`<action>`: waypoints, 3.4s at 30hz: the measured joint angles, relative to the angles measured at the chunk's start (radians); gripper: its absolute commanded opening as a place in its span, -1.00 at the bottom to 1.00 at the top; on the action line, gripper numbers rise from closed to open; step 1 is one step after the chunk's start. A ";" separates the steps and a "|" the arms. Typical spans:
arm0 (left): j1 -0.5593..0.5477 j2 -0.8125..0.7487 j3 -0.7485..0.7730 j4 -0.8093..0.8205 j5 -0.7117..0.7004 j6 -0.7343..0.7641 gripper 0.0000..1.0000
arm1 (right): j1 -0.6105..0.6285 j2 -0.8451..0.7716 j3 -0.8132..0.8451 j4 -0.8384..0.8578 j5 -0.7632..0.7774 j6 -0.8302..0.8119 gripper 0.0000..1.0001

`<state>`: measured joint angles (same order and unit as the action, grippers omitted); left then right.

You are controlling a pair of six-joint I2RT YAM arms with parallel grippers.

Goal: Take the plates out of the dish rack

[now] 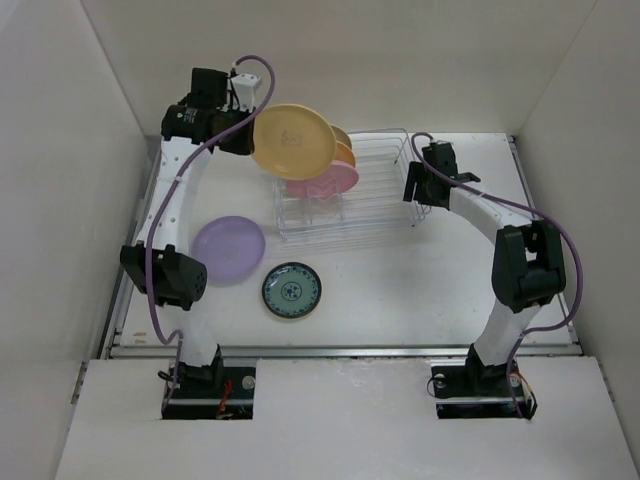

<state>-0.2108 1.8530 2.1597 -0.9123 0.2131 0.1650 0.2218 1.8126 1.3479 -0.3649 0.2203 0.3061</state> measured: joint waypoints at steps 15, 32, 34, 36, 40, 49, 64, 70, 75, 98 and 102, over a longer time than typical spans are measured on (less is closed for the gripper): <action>0.457 0.137 -0.159 -0.323 0.113 0.165 -1.00 | 0.000 0.000 0.008 0.010 0.013 -0.016 0.49; 0.479 0.332 -0.401 -0.390 -0.046 0.324 0.01 | 0.000 0.003 0.056 0.021 0.003 -0.023 0.20; 0.477 0.338 -0.396 -0.394 -0.054 0.326 0.01 | 0.000 0.009 0.056 0.023 -0.005 -0.024 -0.04; 0.473 0.342 -0.376 -0.397 -0.063 0.327 0.01 | 0.000 0.023 0.056 0.025 -0.016 -0.024 -0.23; 0.447 0.345 -0.256 -0.406 -0.056 0.314 0.09 | -0.007 0.045 0.056 0.026 -0.027 -0.031 -0.60; 0.283 0.345 0.072 -0.393 0.022 0.241 0.05 | 0.018 0.032 0.037 0.043 -0.078 -0.035 -0.99; -0.198 0.249 0.050 -0.071 -0.220 0.340 0.51 | 0.027 0.023 0.029 0.032 -0.055 -0.019 0.05; -0.226 0.362 0.166 0.040 -0.334 0.357 0.29 | 0.028 0.023 0.029 0.031 -0.055 -0.035 0.05; -0.220 0.407 0.142 0.058 -0.357 0.364 0.08 | 0.028 0.023 0.029 0.031 -0.055 -0.052 0.05; -0.157 0.294 0.098 0.098 -0.269 0.280 -1.00 | 0.028 0.023 0.026 0.029 -0.055 -0.074 0.05; -0.124 0.208 0.098 0.080 -0.214 0.221 -1.00 | 0.028 0.023 0.026 0.029 -0.055 -0.074 0.05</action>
<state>-0.3344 2.0605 2.2574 -0.8322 -0.0013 0.3862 0.2501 1.8355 1.3735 -0.3363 0.1658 0.2317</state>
